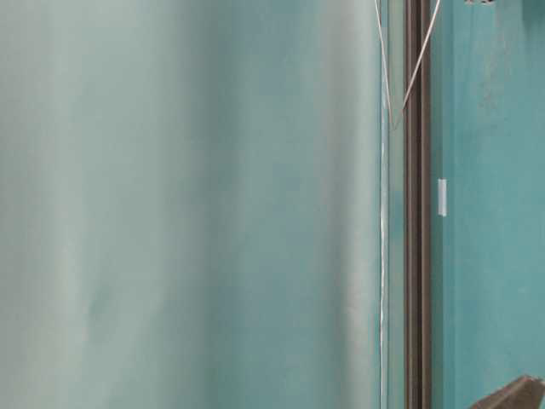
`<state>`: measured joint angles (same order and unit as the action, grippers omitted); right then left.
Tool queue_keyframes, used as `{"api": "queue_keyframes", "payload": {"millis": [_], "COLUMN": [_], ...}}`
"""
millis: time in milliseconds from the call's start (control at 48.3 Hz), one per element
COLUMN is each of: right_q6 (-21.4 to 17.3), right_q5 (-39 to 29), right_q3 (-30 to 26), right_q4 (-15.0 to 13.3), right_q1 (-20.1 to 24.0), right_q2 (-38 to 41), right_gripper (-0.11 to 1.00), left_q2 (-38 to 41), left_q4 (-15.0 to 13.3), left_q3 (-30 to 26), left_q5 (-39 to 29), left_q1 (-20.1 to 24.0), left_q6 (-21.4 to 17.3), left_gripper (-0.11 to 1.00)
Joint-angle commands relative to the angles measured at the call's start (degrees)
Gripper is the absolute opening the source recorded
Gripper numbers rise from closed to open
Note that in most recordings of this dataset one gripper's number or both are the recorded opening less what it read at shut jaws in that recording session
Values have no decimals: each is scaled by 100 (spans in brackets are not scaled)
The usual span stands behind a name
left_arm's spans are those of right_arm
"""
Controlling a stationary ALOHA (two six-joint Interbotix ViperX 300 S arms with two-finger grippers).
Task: Insert the wire through the hole in the metal fitting.
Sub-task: 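Align the wire tip with the hole in the white bracket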
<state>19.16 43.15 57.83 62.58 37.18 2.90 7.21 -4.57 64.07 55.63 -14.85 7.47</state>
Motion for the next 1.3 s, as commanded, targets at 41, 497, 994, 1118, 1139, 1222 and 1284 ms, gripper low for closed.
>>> {"api": "queue_keyframes", "payload": {"millis": [41, 497, 994, 1118, 1139, 1222, 1284], "right_q6": [9, 18, 18, 26, 26, 35, 44], "right_q5": [114, 202, 193, 193, 193, 202, 202], "right_q3": [-18, 18, -44, -79, -88, -97, -114], "right_q4": [-26, -26, -26, -26, -26, -26, -26], "right_q1": [26, 26, 26, 26, 26, 26, 26], "right_q2": [-53, -44, -44, -44, -53, -44, -44], "right_gripper": [-1, -1, -1, -1, -1, -1, -1], "left_q2": [-44, -70, -352, -369, -360, -325, -316], "left_q4": [-9, -9, 26, 26, 26, 26, 26], "left_q3": [-18, 0, 105, 114, 105, 79, 70], "left_q5": [79, 79, 79, 79, 79, 79, 70], "left_q1": [-44, -70, -70, -70, -70, -70, -70], "left_q6": [9, 9, -26, -26, -26, -26, -26], "left_gripper": [58, 58, 58, 58, 58, 58, 58]}}
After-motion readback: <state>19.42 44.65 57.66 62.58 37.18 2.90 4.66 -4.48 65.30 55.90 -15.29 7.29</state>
